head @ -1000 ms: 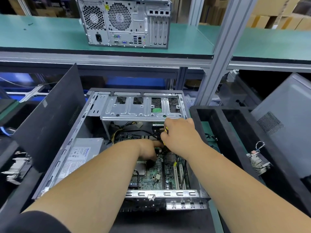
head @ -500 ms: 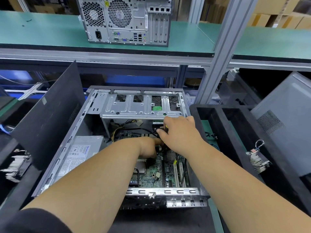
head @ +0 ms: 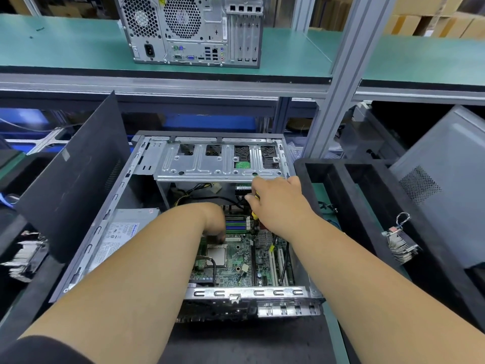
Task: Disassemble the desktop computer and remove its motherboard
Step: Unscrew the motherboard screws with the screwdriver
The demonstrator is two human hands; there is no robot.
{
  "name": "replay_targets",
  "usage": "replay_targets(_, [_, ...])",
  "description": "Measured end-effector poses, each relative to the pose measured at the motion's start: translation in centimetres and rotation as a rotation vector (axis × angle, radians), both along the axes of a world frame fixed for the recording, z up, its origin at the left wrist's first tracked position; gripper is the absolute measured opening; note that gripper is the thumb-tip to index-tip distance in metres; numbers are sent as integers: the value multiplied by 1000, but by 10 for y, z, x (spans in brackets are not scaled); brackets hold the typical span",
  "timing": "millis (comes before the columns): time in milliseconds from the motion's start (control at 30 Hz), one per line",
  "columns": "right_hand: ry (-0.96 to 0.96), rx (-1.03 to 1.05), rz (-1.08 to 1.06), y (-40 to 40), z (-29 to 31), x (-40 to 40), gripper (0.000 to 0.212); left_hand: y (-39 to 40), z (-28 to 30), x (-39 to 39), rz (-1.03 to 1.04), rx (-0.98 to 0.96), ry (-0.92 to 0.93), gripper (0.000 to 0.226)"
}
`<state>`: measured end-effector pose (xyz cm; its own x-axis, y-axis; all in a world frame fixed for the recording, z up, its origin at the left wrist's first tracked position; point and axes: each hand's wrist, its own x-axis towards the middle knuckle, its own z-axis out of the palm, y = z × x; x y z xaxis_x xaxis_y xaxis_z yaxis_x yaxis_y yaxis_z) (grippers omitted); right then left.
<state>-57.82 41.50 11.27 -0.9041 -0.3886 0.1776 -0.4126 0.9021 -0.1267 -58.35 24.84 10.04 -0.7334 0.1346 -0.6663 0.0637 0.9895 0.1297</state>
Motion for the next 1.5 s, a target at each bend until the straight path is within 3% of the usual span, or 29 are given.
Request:
replay_targets(200, [-29,-71,6,1,2,0,14,3,-7,1,-35,-26,-100,30])
replay_targets(367, [7,24,-25,0,-1,-1,33,7,-4,4,-46,-38,-101,34])
replay_targets(467, [17,3,-14,1,-2,-1,26,8,-6,4,-39,-1,-90,34])
replay_targets(567, [16,-51,-2,2,-1,-2,16,8,-7,3,-14,59,-71,33])
replay_targets(767, [52,13,-17,0,-3,-1,26,6,-7,1,96,325,45,22])
replay_targets(933, [14,-37,-2,2,0,-2,16,11,-12,0,107,495,119,19])
replay_targets(1133, [44,12,-18,0,-3,-1,28,13,-14,-2,103,483,162,18])
replay_targets(1267, [8,-51,2,2,-1,-3,10,14,-15,-2,83,447,168,26])
replay_targets(1400, [9,-57,19,2,0,-2,13,12,-18,-5,52,372,128,27])
replay_targets(1500, [44,-9,-6,0,-2,-2,24,10,-20,-5,66,341,100,48])
